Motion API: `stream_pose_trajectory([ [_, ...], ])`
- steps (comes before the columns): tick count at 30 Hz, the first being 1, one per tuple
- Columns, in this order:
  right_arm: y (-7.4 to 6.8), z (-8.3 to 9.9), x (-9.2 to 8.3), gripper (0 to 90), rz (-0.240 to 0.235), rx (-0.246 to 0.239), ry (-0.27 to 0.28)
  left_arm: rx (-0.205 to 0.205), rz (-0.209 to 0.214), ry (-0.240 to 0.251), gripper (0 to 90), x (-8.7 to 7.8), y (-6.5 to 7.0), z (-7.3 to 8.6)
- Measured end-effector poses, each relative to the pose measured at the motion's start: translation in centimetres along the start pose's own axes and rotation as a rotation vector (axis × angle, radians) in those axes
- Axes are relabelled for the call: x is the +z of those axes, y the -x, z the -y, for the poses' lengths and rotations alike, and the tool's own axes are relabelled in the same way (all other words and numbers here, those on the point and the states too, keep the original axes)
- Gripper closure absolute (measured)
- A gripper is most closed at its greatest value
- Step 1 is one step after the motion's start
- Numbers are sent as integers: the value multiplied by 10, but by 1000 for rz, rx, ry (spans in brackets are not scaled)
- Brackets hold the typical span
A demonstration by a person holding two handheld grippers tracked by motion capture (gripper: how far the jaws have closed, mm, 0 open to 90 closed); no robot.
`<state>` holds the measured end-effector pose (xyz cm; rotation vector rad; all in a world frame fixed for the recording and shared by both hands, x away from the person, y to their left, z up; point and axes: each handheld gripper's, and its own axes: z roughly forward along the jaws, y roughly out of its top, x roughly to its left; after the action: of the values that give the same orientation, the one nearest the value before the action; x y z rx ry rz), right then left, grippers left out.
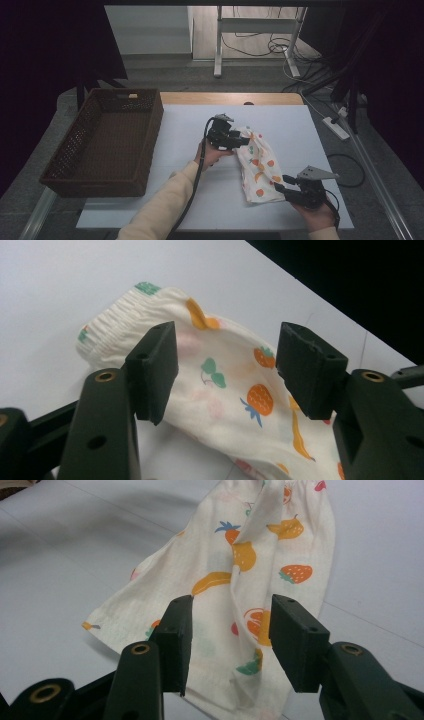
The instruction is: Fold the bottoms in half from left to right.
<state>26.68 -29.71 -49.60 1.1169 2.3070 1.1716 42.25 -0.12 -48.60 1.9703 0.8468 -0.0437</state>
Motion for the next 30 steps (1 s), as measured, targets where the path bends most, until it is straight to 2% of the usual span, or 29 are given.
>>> stream_pose_trajectory([
  [14,2,-15,12,516,-8,-16,10,20,-43,-14,414,-34,2,28],
  [16,3,-19,16,514,-9,-18,9,22,-35,-11,414,-39,4,33],
  [18,4,-23,18,513,-12,-18,14,22,-9,-5,413,-44,4,40],
  [20,4,-27,22,509,-18,-18,19,33,-18,-13,413,-47,4,44],
  [24,6,-35,30,506,-21,-21,18,28,-21,-4,411,-54,3,51],
  [30,9,-50,43,506,-6,-32,18,47,-33,0,408,-62,7,58],
])
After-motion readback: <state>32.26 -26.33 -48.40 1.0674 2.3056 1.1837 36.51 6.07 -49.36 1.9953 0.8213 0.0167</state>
